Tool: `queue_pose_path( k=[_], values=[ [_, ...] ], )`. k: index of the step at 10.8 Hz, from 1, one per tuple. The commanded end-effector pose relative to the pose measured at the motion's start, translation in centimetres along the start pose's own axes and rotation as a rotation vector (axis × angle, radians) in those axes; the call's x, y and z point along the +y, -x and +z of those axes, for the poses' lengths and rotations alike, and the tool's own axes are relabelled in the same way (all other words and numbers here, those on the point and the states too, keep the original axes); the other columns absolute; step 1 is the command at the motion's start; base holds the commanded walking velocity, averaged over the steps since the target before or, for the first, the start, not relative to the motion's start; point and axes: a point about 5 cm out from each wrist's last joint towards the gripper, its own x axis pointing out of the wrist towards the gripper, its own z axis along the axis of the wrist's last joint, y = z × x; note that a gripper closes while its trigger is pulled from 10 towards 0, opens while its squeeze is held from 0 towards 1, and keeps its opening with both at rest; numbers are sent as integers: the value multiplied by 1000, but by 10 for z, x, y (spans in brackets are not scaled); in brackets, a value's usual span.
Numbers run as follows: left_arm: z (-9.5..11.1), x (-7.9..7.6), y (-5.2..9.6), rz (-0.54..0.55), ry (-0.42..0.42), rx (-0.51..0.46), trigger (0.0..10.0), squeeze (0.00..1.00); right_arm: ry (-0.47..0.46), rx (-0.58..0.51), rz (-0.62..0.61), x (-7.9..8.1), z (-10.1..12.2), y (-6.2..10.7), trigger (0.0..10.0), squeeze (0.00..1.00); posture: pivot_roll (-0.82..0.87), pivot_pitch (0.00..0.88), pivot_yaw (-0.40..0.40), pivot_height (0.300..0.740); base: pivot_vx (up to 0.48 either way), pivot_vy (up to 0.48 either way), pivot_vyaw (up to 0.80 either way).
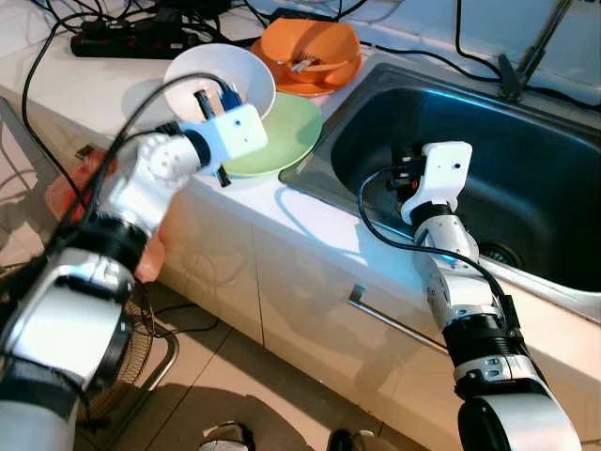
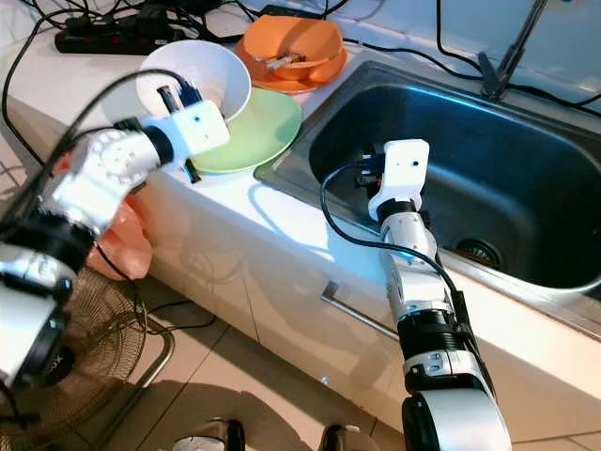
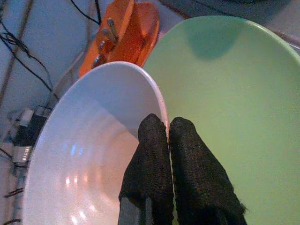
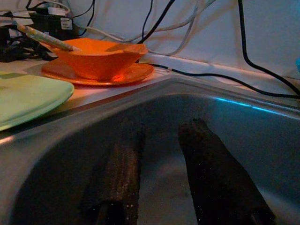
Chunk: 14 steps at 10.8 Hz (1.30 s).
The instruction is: Kitchen organization
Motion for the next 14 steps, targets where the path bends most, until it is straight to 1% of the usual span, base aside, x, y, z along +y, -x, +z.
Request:
queue_pose_path(
  k=[1,2,3,4,6,7,8,9,10,11,12,13,14],
  values=[
    [6,-3,0,15,-37,-12,0,0,-6,3,-16,-2,0,0,10000,0,68,106,-8,740,0,0,0],
    [7,-6,1,15,-46,-17,0,0,-6,4,-14,-1,0,1,10000,0,73,111,-12,740,0,0,0],
    [11,-9,2,29,-78,-25,0,0,-10,6,-15,-1,-1,1,10000,0,73,111,-12,740,0,0,0],
    [12,-8,2,42,-84,-28,0,0,-9,7,-16,-2,-1,1,10000,0,73,111,-12,740,0,0,0],
    [23,0,4,141,-127,-52,0,0,-9,8,-19,-2,-1,1,10000,0,74,115,-15,740,0,0,0],
    [31,10,6,235,-138,-84,2196,0,-8,6,-20,-2,-1,1,10000,0,73,115,-16,740,0,0,0],
    [37,16,8,282,-142,-108,2196,0,-8,6,-21,-3,-1,1,10000,0,73,115,-16,740,0,0,0],
    [47,20,11,319,-150,-156,10000,0,-8,6,-19,-3,-1,1,10000,0,74,115,-18,740,0,0,0],
    [48,19,11,308,-124,-158,10000,0,-8,6,-19,-3,-1,1,10000,0,74,115,-18,740,0,0,0],
    [49,18,12,305,-28,-180,10000,0,-6,6,-18,-3,-1,1,10000,0,74,115,-18,740,0,0,0],
    [48,20,14,310,-21,-188,10000,933,-6,7,-18,-3,-1,1,10000,0,74,115,-18,740,0,0,0],
    [36,26,17,309,21,-151,10000,1000,-7,11,-16,-2,-2,1,10000,0,76,117,-20,740,0,0,0],
    [32,25,19,282,40,-146,10000,1000,-7,12,-16,-2,-2,1,10000,0,76,117,-20,740,0,0,0]
  ],
)
